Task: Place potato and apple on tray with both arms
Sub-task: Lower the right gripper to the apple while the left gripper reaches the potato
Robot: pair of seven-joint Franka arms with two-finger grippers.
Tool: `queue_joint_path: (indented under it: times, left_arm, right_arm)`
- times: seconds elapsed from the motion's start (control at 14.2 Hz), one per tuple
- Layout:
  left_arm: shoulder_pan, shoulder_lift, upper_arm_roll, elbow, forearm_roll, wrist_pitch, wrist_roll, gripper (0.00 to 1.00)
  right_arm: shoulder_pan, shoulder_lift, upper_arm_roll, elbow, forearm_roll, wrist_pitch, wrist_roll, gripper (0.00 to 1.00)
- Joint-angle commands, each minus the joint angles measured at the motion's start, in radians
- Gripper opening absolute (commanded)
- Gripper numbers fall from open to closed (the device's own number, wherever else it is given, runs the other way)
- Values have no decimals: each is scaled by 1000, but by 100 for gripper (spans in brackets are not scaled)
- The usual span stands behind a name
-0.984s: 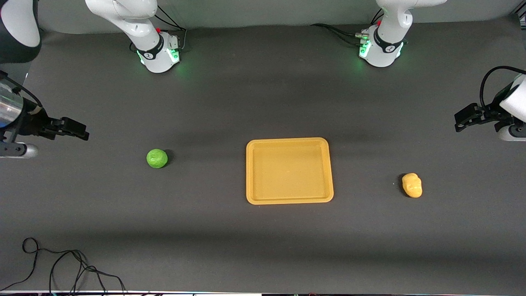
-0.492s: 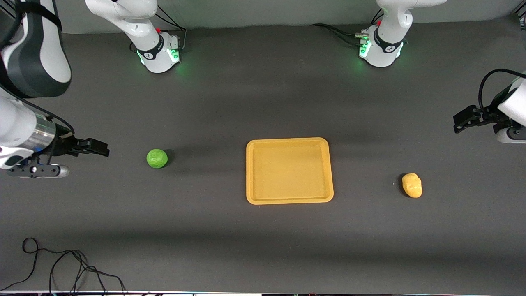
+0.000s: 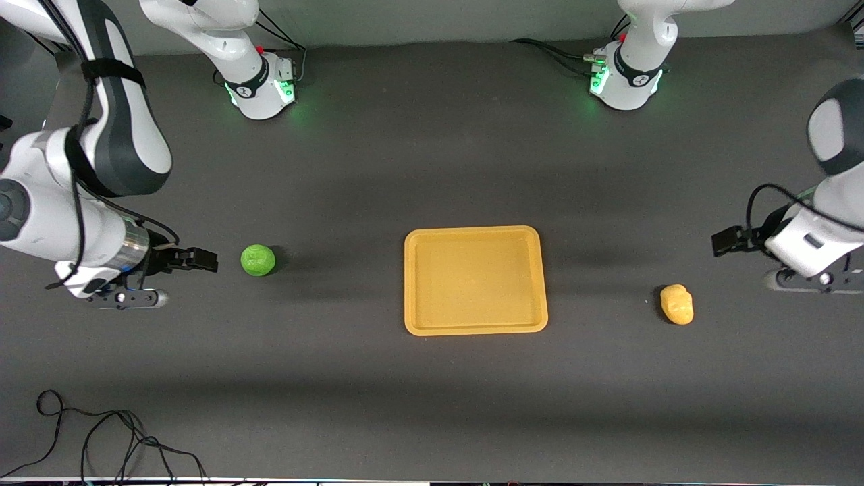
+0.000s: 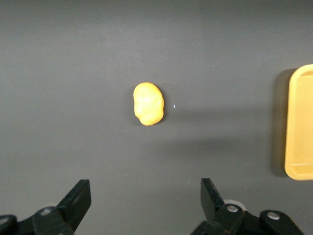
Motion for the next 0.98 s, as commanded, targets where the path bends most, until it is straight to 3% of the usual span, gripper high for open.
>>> queue_joint_path:
  times: [0.0, 0.35, 0.63, 0.91]
  left_arm:
    - [-4, 51, 5, -61, -8, 117, 5, 100]
    - [2, 187, 7, -143, -5, 355, 0, 100]
    - [5, 333, 10, -144, 0, 519, -1, 100]
    - [44, 358, 13, -222, 4, 655, 0, 100]
  right_arm:
    - [72, 73, -8, -15, 22, 90, 20, 100]
    - [86, 117, -19, -75, 11, 125, 11, 100]
    - [89, 33, -50, -285, 11, 216, 9, 100]
    - [89, 70, -50, -356, 5, 319, 26, 99]
